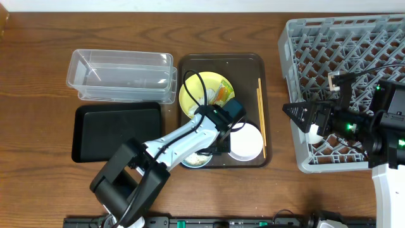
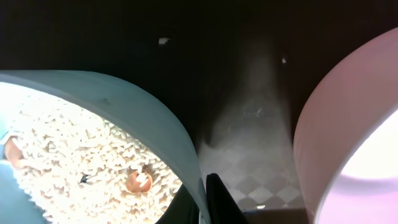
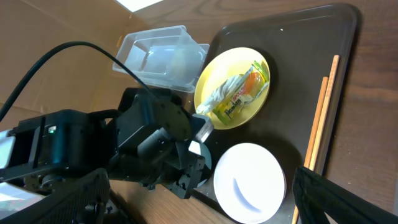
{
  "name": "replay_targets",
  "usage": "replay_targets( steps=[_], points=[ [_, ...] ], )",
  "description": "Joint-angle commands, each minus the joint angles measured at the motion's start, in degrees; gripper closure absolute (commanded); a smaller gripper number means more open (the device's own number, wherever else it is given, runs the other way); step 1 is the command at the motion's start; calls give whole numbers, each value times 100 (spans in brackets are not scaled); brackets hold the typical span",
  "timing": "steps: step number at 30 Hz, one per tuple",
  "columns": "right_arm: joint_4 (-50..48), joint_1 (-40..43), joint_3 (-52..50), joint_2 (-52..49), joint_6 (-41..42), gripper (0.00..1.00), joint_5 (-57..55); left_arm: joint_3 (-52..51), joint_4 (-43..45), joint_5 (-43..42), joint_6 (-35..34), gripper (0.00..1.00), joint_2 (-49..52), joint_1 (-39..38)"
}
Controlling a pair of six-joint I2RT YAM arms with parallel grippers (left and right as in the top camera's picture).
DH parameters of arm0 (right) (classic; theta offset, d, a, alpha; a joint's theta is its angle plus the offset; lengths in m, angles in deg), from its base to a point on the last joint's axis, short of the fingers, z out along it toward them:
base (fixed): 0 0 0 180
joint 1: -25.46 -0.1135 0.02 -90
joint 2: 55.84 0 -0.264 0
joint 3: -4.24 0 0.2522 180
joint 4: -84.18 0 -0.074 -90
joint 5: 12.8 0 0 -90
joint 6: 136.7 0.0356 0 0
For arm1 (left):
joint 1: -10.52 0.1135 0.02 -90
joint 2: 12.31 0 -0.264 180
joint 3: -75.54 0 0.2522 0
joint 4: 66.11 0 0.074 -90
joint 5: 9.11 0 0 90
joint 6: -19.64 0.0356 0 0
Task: Sort waste into correct bins and load items into the dishwasher rack
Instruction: 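Grasp the blue bowl of rice with the left gripper, then tip the blue bowl over the black tray to dump the rice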
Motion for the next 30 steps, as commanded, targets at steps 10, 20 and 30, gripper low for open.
replay_targets(
  steps=[10,20,30],
  points=[
    [-129,22,87,35,-107,8,85,444,-538,-153,675,94,-1692,785],
    [-203,22,87,35,-63,8,85,444,-1067,-616,1740,94,-2120,2159],
    [-205,22,87,35,-20,8,87,39,-1069,-4236,3834,94,-2116,4983]
  ],
)
